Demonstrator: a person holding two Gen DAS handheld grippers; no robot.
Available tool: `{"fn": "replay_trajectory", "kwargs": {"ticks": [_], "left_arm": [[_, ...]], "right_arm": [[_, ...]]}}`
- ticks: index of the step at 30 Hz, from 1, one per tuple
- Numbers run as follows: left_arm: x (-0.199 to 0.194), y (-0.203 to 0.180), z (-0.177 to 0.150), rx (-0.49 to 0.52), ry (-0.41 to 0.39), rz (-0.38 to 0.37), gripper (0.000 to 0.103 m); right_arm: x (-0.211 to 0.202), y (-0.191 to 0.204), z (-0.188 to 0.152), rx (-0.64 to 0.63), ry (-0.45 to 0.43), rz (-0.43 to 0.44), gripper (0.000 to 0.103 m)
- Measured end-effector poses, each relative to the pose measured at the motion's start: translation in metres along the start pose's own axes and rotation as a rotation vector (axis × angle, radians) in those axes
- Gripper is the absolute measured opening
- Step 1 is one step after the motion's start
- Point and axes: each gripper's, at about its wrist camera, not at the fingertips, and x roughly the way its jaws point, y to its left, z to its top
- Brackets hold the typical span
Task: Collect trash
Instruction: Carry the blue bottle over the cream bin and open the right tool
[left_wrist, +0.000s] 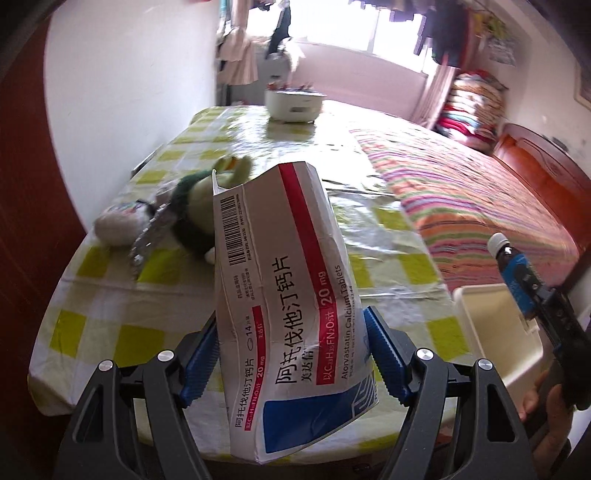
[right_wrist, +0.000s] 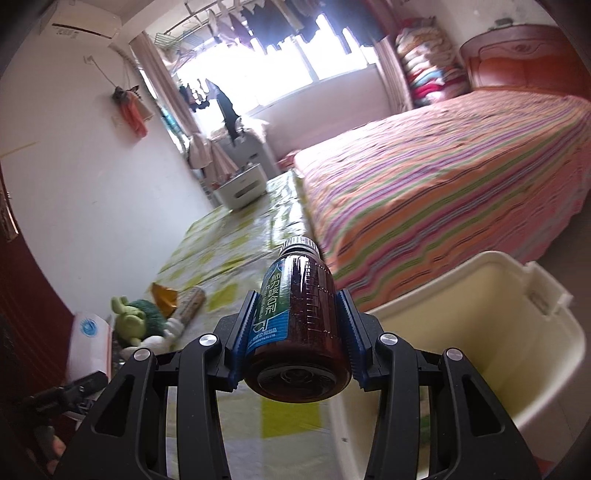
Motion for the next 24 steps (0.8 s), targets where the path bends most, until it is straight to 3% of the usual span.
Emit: {"fn": "replay_trajectory", "kwargs": {"ticks": [14, 24], "left_arm": [[-0.023, -0.062, 0.002, 0.182, -0.059, -0.115, 0.072], [-0.032, -0.093, 0.001, 0.260, -0.081, -0.163, 0.072]], "right_arm": [[-0.055, -0.029, -0.007, 0.104, -0.216, -0.170, 0.042], [-0.058, -0.035, -0.009, 0.133, -0.258, -0.222, 0.044]]}}
